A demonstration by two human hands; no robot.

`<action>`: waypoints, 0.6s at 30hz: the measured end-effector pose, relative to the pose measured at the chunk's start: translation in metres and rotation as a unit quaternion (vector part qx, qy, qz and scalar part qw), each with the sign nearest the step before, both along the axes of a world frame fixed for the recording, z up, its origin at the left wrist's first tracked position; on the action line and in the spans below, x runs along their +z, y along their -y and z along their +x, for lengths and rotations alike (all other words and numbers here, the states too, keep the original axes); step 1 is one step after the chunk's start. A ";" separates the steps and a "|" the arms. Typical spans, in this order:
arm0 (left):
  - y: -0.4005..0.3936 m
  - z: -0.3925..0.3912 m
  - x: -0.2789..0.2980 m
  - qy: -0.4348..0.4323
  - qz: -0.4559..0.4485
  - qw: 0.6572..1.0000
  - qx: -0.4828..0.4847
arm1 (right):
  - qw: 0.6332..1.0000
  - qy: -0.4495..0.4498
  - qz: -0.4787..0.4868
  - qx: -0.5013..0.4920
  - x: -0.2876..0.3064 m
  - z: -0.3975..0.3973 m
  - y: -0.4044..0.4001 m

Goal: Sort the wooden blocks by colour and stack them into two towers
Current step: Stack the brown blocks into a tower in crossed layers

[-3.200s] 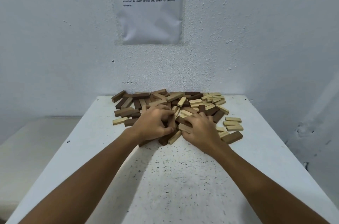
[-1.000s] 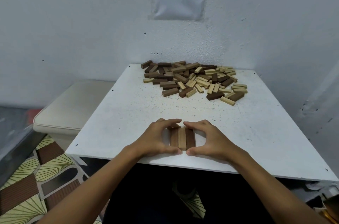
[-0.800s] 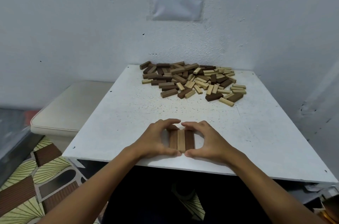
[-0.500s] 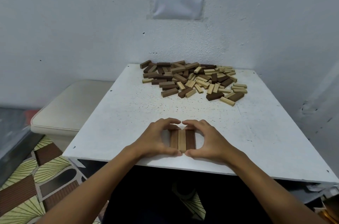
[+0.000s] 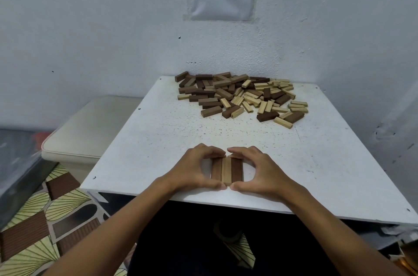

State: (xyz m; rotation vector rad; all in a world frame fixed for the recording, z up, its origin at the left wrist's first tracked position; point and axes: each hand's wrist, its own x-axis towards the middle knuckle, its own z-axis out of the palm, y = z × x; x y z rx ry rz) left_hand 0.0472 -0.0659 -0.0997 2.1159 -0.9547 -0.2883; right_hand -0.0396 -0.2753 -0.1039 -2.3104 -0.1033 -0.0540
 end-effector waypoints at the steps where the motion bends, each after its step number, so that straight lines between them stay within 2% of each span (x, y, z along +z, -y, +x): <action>1: 0.000 0.000 0.000 0.001 0.000 1.000 -0.001 | 1.000 0.000 -0.006 0.000 0.000 0.000 0.000; 12: -0.005 0.005 -0.002 0.006 0.030 0.999 -0.019 | 0.998 -0.027 -0.058 0.027 0.003 -0.001 0.004; 14: -0.006 0.010 0.000 0.003 0.037 0.999 -0.023 | 0.998 -0.031 -0.042 0.031 0.005 0.002 0.006; 18: 0.002 0.034 0.006 0.023 0.016 0.999 0.028 | 0.999 -0.025 -0.018 -0.007 0.010 0.021 0.017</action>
